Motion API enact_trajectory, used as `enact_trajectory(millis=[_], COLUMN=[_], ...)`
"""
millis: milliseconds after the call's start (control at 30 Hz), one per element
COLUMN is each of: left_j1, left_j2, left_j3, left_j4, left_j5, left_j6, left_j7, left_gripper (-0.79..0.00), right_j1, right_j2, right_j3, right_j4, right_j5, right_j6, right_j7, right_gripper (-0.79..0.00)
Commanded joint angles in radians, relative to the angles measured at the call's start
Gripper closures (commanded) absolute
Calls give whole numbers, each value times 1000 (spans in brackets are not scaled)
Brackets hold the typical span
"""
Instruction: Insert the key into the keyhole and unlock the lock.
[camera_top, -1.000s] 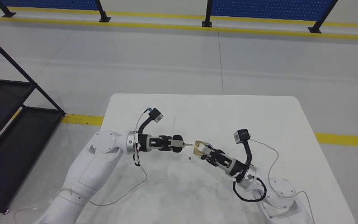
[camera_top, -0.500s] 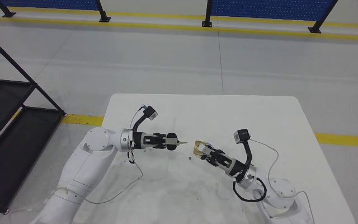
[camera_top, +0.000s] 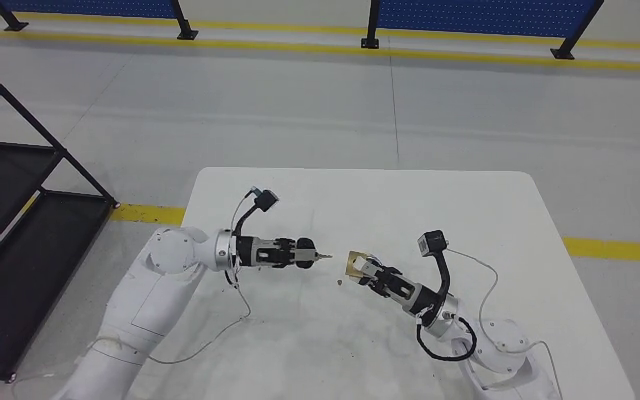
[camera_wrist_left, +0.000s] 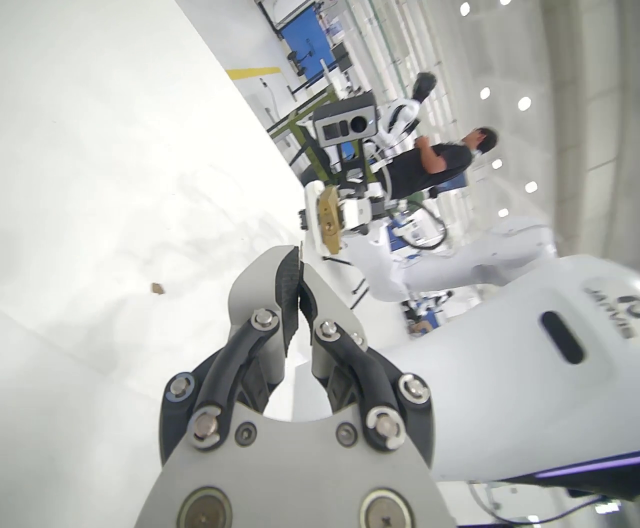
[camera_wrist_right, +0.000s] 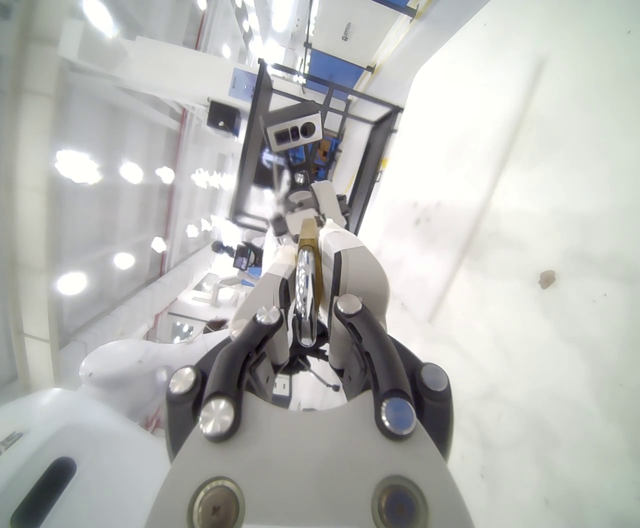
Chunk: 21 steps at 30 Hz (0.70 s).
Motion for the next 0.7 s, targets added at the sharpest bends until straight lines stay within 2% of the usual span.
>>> enact_trajectory(millis=[0,100,200,367,467,667], left_j1=[13,23,25,33,42,92], left_j2=[0,1,2,10,10,21], left_j3=[-3,-8,-15,-42,-59,-72], left_j4=[2,-3,-11,-39,-106,-228], left_j5=[109,180,261,559,742,1237], left_j6=[-68,-142,-272,-464,-470,-470], left_j7=[67,136,180,367,488,850], left_gripper=[0,0,0,0,0,0], right_j1=[0,0,0,0,0,0], right_j2=[0,0,0,0,0,0], right_j3=[0,0,0,0,0,0], right_j4=[0,0,0,0,0,0], right_j5=[0,0,0,0,0,0], right_j6=[0,0,0,0,0,0], right_j7=[0,0,0,0,0,0], right_gripper=[0,0,0,0,0,0])
